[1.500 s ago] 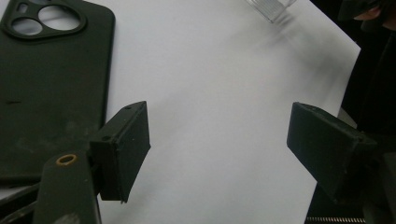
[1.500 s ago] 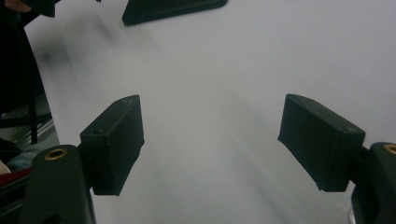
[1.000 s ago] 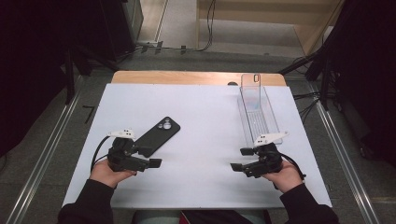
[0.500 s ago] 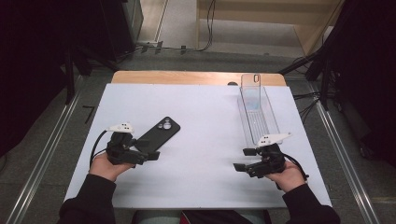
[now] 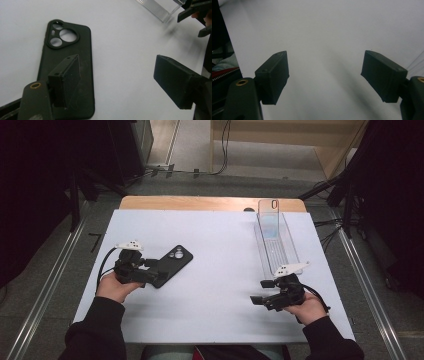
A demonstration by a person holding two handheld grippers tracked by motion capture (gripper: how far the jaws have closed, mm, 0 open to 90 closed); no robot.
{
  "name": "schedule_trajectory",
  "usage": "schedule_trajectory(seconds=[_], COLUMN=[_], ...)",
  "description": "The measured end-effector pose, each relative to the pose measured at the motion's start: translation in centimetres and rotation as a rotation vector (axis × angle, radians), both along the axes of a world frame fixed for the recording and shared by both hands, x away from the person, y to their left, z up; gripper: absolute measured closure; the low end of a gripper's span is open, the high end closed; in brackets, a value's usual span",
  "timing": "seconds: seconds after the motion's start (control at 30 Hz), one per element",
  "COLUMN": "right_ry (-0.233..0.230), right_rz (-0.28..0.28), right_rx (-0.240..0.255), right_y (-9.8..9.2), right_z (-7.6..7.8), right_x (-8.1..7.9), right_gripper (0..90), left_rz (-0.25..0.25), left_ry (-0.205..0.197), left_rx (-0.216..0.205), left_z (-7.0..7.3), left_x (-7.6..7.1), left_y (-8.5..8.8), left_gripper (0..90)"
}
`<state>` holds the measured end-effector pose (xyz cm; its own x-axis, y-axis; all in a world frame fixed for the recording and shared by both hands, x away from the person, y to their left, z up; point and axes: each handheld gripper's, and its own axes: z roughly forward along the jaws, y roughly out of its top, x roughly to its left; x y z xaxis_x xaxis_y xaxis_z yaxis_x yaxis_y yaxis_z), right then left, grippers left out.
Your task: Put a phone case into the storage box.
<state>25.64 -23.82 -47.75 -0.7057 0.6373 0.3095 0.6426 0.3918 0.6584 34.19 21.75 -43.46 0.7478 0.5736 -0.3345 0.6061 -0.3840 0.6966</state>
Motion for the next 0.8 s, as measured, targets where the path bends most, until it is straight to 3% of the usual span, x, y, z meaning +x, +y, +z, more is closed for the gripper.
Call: schedule_trajectory(seconds=[0.07, 0.13, 0.17, 0.2, 0.27, 0.43, 0.6, 0.63, 0.73, 0.8], right_ry=[-0.001, 0.003, -0.001, -0.002, -0.006, -0.001, 0.0, 0.002, 0.001, 0.001], right_rz=[0.001, 0.0, 0.001, 0.002, 0.003, 0.002, 0.004, 0.005, 0.006, 0.009], right_rx=[0.0, -0.001, 0.0, 0.002, 0.004, 0.003, 0.005, 0.006, 0.008, 0.005], right_y=[0.0, 0.0, 0.0, 0.0, 0.0, 0.0, 0.0, 0.0, 0.1, 0.1], right_z=[0.0, 0.0, 0.0, 0.0, 0.0, 0.0, 0.0, 0.0, -0.1, -0.1], right_x=[0.0, 0.0, 0.0, 0.0, 0.0, 0.0, 0.0, 0.0, 0.1, 0.1], right_gripper=[20.3, 20.3, 20.3, 20.2, 20.3, 20.3, 20.2, 20.2, 20.3, 20.3], left_rz=[0.003, -0.002, 0.004, 0.0, -0.003, 0.017, 0.019, 0.023, 0.022, 0.021], left_ry=[-0.001, -0.03, -0.051, -0.062, -0.056, -0.059, -0.067, -0.064, -0.055, -0.066], left_rx=[-0.004, 0.031, 0.043, 0.038, 0.02, 0.078, 0.104, 0.134, 0.118, 0.131], left_z=[0.1, 0.3, 0.4, 0.5, 0.6, 0.4, 0.1, 0.0, -0.2, -0.3], left_x=[0.1, 0.6, 0.7, 0.9, 1.3, 2.4, 3.1, 3.5, 4.2, 4.6], left_y=[0.0, -0.3, -0.4, -0.5, -0.7, -1.4, -1.9, -2.1, -2.3, -2.5], left_gripper=[16.6, 10.0, 1.8, 0.0, 0.0, 1.9, 7.2, 7.2, 7.2, 7.2])
